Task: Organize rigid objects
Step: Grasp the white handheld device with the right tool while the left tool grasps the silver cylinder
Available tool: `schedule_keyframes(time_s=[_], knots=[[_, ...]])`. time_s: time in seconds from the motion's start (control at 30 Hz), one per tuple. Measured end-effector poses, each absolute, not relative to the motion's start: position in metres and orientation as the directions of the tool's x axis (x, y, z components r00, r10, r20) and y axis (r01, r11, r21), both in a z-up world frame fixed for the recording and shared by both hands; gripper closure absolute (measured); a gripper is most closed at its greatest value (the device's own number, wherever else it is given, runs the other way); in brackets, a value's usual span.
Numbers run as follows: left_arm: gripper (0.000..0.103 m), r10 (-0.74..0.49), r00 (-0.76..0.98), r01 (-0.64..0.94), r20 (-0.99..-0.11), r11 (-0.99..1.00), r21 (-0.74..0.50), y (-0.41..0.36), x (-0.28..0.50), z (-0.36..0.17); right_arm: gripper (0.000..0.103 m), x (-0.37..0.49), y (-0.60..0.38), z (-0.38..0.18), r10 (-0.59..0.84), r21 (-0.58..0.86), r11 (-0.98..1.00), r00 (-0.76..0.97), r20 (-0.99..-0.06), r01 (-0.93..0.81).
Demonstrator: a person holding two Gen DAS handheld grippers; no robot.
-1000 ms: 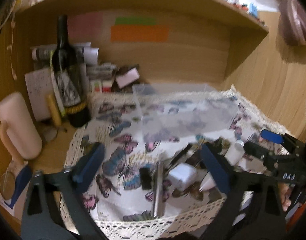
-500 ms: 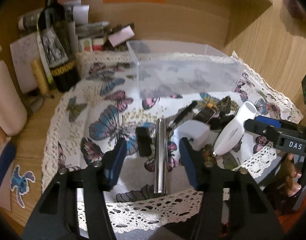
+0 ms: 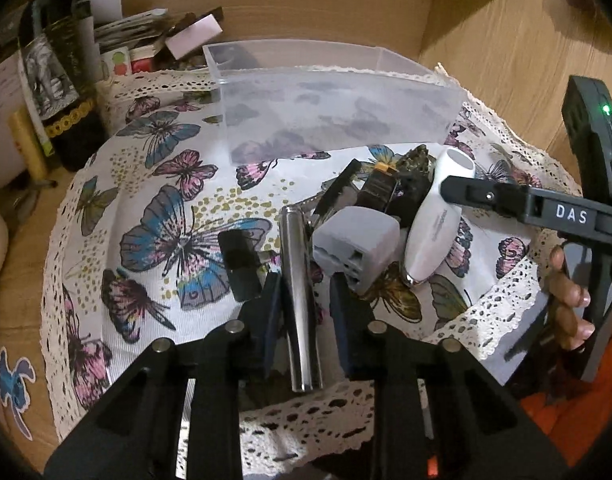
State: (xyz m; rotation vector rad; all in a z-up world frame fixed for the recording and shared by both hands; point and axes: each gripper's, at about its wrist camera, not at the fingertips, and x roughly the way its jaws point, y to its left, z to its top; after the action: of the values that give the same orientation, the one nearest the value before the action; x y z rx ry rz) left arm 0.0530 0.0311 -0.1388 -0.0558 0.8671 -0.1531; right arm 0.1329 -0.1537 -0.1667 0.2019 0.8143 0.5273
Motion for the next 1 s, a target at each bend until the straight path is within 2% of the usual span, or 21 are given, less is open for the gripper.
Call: schedule_keyframes(time_s=[0.23,0.5,0.6,0.67,0.73,0.83,1.0], knots=[[0.078,-0.1,0.621,0.082,-0.777,0.995,-0.063,0.033,0.07,-0.14,0.037,0.151,-0.145,-0.165,0.508,0.366,0.861,0.554,-0.66,-0.354],[0.077,-0.074,0.613,0.107,-0.787,0.994,-0.01,0.028,0.079,-0.142,0.038,0.165,-0.127,-0.163,0.449,0.253,0.878,0.521,-0.726,-0.406],[0.079,-0.087,0.615,0.116,-0.784,0.993,-0.02,0.03,0.079,-0.143,0.044,0.167,-0.13,-0.164,0.456,0.244,0.87,0.512,-0.728,-0.428],[0.087,-0.086,0.624,0.122,-0.777,0.992,-0.013,0.03,0.077,-0.143,0.057,0.166,-0.129,-0.164,0.439,0.217,0.876,0.524,-0.73,-0.431],[0.088,-0.073,0.634,0.132,-0.77,0.991,0.016,0.026,0.074,-0.143,0.066,0.164,-0.127,-0.165,0.419,0.181,0.88,0.535,-0.734,-0.439],[0.088,-0.059,0.646,0.142,-0.761,0.989,0.044,0.022,0.068,-0.143,0.067,0.16,-0.129,-0.165,0.41,0.143,0.872,0.54,-0.735,-0.467],[0.088,-0.066,0.656,0.122,-0.752,0.992,0.02,0.03,0.066,-0.137,0.068,0.153,-0.141,-0.165,0.406,0.119,0.867,0.548,-0.731,-0.484]])
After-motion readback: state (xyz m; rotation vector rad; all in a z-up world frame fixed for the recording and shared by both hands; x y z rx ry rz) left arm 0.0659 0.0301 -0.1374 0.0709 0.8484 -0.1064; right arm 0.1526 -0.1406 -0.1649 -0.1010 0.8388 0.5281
